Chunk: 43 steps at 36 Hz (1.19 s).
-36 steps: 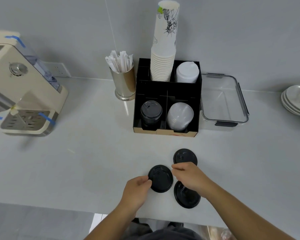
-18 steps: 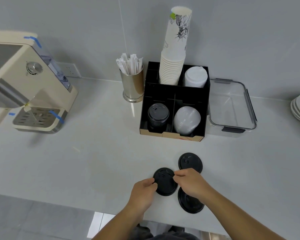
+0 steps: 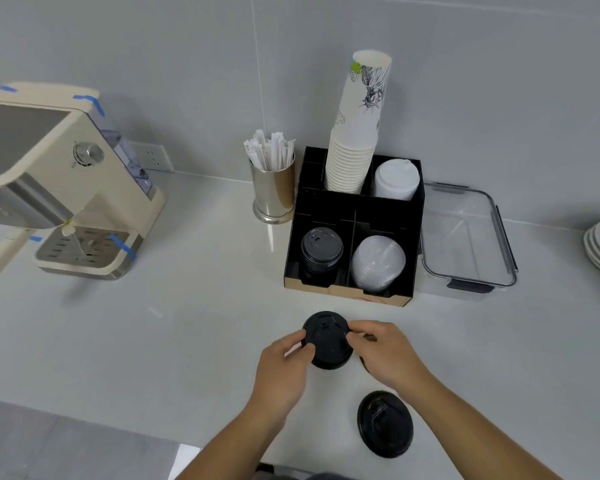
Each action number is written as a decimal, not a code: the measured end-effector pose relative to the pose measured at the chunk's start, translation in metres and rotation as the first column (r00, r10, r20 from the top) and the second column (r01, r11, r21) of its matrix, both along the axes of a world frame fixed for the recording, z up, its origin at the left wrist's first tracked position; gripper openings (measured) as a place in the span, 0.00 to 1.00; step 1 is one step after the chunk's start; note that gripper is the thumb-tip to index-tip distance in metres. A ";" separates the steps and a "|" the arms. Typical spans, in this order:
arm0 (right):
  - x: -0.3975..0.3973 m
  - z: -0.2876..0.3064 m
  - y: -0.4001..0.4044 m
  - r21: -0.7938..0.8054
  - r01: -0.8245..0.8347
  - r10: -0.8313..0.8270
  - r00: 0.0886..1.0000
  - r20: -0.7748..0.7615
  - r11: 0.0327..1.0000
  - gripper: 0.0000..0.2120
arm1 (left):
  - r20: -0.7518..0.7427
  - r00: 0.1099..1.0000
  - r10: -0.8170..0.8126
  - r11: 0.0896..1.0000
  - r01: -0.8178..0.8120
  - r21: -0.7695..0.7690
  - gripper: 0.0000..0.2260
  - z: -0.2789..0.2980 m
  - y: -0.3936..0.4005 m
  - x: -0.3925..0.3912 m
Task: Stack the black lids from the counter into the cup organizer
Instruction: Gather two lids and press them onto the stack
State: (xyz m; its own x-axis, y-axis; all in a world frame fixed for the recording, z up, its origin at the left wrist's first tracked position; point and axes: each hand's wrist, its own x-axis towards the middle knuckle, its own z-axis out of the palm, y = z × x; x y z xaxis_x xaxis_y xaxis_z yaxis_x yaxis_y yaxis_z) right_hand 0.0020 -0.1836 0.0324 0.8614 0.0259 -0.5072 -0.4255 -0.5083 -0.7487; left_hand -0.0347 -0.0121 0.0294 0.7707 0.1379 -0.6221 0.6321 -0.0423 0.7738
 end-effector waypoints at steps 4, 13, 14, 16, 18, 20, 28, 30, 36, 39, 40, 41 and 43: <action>0.013 0.014 0.004 0.002 0.006 -0.006 0.998 0.058 1.000 0.11 | 0.050 0.999 -0.004 1.000 0.003 0.020 0.17 0.011 0.001 0.015; 0.051 0.032 0.003 -0.029 -0.081 0.084 0.982 0.166 0.996 0.13 | 0.149 0.988 0.030 1.000 -0.028 -0.013 0.17 0.024 -0.001 0.046; 0.057 0.033 0.003 -0.042 -0.082 0.088 0.980 0.177 0.996 0.13 | 0.151 0.988 0.030 1.000 -0.028 -0.014 0.17 0.025 -0.002 0.050; 0.068 0.036 0.003 -0.062 -0.081 0.091 0.979 0.183 0.995 0.14 | 0.158 0.987 0.038 0.999 -0.036 -0.015 0.17 0.027 -0.004 0.057; 0.079 0.038 0.003 -0.064 -0.099 0.110 0.975 0.194 0.993 0.13 | 0.170 0.985 0.040 0.999 -0.037 -0.023 0.17 0.027 -0.006 0.063; 0.091 0.038 0.003 -0.091 -0.095 0.113 0.970 0.216 0.991 0.13 | 0.179 0.983 0.037 0.999 -0.031 -0.034 0.18 0.028 -0.009 0.071; 0.130 0.033 0.011 -0.264 -0.170 0.248 0.921 0.302 0.950 0.24 | 0.146 0.984 0.105 0.989 -0.088 -0.121 0.18 0.022 -0.015 0.099; 0.136 0.032 0.013 -0.283 -0.196 0.279 0.916 0.289 0.939 0.29 | 0.152 0.983 0.102 0.988 -0.082 -0.131 0.13 0.019 -0.014 0.106; 0.152 0.022 0.023 -0.374 -0.233 0.364 0.870 0.333 0.898 0.31 | 0.170 0.978 0.121 0.986 -0.099 -0.132 0.16 0.001 -0.013 0.126; 0.158 0.017 0.027 -0.423 -0.232 0.386 0.862 0.328 0.876 0.34 | 0.184 0.977 0.103 0.989 -0.081 -0.124 0.16 -0.002 -0.012 0.131; 0.161 0.015 0.028 -0.437 -0.237 0.397 0.860 0.321 0.867 0.34 | 0.190 0.976 0.105 0.990 -0.084 -0.116 0.18 -0.004 -0.011 0.133; 0.163 0.014 0.030 -0.453 -0.244 0.407 0.860 0.309 0.858 0.35 | 0.197 0.974 0.110 0.990 -0.090 -0.107 0.19 -0.005 -0.010 0.135; 0.166 0.010 0.032 -0.484 -0.257 0.428 0.858 0.285 0.836 0.36 | 0.203 0.974 0.103 0.993 -0.089 -0.078 0.24 -0.006 -0.009 0.138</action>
State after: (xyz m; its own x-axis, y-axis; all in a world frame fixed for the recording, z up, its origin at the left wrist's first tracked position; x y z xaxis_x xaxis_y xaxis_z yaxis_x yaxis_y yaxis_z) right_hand 0.1684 -0.1521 0.0428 0.9581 0.2173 -0.1869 0.0994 -0.8635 -0.4944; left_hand 0.1037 -0.0214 0.0238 0.8686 0.1802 -0.4615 0.4572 0.0676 0.8868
